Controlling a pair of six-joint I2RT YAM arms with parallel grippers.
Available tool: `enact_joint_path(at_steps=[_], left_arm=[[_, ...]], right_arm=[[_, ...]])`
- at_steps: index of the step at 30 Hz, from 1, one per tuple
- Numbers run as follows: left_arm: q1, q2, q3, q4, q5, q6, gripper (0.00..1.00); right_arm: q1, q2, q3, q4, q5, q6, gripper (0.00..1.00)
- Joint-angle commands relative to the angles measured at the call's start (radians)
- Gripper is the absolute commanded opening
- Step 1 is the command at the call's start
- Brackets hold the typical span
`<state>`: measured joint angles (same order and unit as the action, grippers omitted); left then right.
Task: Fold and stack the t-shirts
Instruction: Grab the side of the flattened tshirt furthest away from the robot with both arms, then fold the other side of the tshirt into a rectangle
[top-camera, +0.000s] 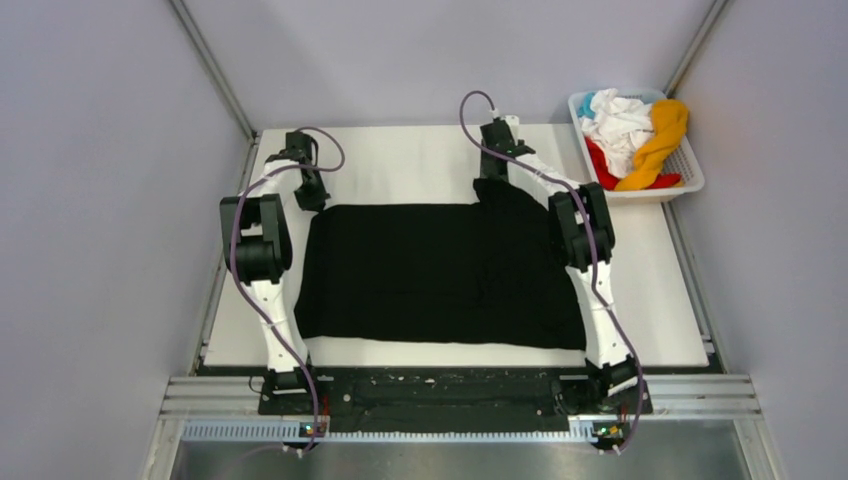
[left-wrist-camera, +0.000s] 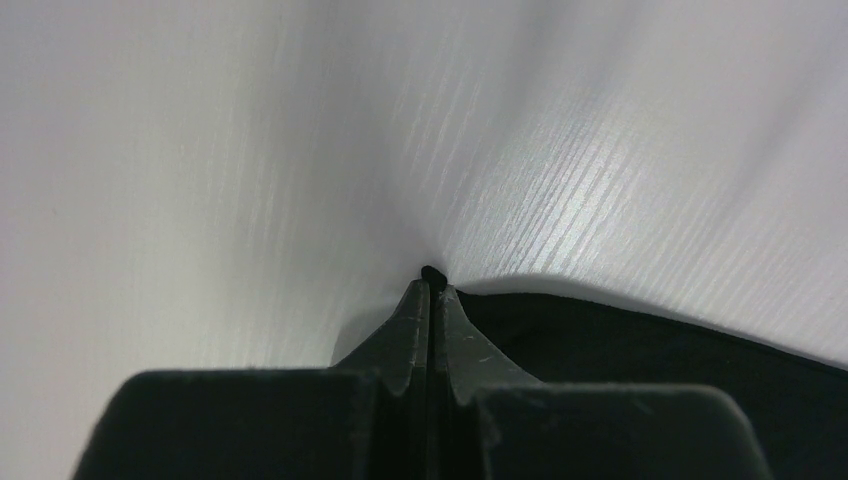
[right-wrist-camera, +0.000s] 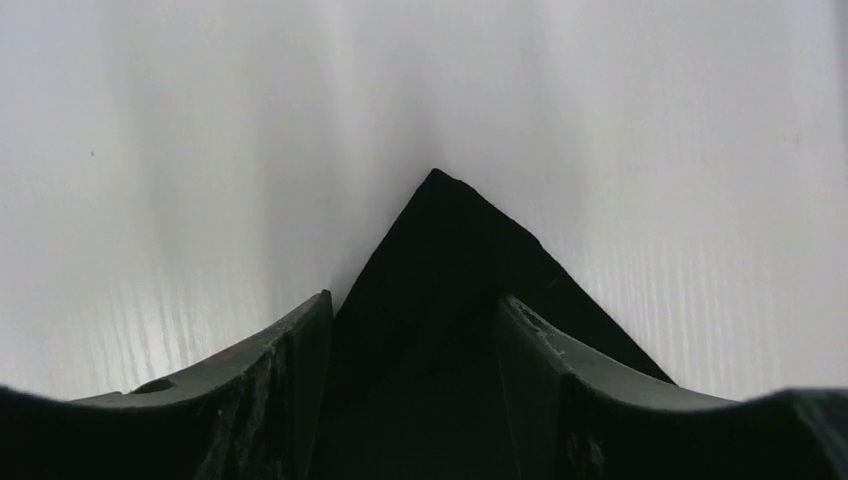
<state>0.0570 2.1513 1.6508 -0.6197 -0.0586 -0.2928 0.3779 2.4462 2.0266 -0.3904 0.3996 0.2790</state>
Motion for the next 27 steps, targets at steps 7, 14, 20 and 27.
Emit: enact_joint_path(at_steps=[7,14,20,27], left_arm=[[-0.005,-0.004,-0.035,-0.05,-0.017,-0.006,0.0],[-0.006,-0.05,-0.048,-0.039,-0.01,-0.014,0.0],[-0.005,-0.232,-0.189,0.072,0.038,-0.025,0.0],[-0.03,-0.436,-0.385,0.128,0.019,-0.071,0.0]], right_arm=[[0.006,-0.042,-0.094,0.007,0.037,0.083,0.19],[0.007,-0.094,-0.097,0.074,-0.015,0.079,0.0],[0.021,-0.377,-0.417,0.268,-0.046,0.005,0.0],[0.061,-0.806,-0.828,0.343,-0.082,-0.026,0.0]])
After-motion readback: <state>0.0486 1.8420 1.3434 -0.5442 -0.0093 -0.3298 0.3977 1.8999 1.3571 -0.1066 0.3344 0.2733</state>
